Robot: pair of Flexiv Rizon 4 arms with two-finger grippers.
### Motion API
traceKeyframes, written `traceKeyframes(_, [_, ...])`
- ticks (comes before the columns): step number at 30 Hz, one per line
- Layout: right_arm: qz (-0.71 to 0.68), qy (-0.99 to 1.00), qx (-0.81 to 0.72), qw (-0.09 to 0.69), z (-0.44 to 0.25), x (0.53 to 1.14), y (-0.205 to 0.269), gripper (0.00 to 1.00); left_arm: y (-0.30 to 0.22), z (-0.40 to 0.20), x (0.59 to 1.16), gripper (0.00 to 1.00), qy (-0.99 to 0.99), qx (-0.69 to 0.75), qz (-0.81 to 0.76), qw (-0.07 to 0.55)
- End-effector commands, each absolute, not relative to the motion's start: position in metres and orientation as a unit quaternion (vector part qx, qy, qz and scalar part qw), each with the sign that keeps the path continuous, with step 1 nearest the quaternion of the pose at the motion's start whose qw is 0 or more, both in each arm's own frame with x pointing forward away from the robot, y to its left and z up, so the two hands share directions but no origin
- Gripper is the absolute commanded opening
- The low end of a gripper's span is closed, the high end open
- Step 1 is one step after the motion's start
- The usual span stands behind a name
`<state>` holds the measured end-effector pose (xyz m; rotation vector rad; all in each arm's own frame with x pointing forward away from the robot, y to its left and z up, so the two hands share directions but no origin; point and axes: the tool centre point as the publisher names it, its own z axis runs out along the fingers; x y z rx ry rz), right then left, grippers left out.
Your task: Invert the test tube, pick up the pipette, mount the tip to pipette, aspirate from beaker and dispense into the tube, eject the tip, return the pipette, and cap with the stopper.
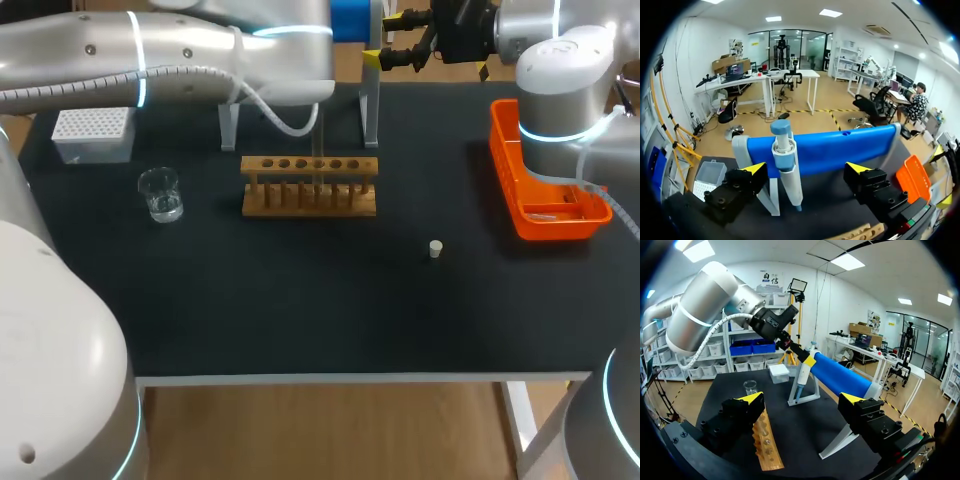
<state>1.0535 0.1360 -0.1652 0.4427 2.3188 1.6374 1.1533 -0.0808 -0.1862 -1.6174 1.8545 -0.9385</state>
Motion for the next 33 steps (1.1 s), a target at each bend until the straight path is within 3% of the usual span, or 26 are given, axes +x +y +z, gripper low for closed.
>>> traceKeyframes(1, [0.564,0.801,0.152,0.133,-0.165,1.054,0.135,1.00,-0.080,-0.182,1.147,1.00,0.682,-0.589,-0.350,0.255])
traceKeyframes(11, [0.564,0.801,0.152,0.133,-0.165,1.054,0.135,1.00,-0.080,-0.145,1.123,1.00,0.711,-0.483,-0.443,0.255])
traceKeyframes(19, [0.564,0.801,0.152,0.133,-0.165,1.054,0.135,1.00,-0.073,-0.133,1.095,1.00,0.742,-0.337,-0.545,0.198])
traceKeyframes(23, [0.564,0.801,0.152,0.133,-0.165,1.054,0.135,1.00,-0.073,-0.135,1.083,1.00,0.744,-0.257,-0.603,0.128])
traceKeyframes(33, [0.564,0.801,0.152,0.133,-0.165,1.054,0.135,1.00,-0.073,-0.135,1.083,1.00,0.744,-0.257,-0.603,0.128])
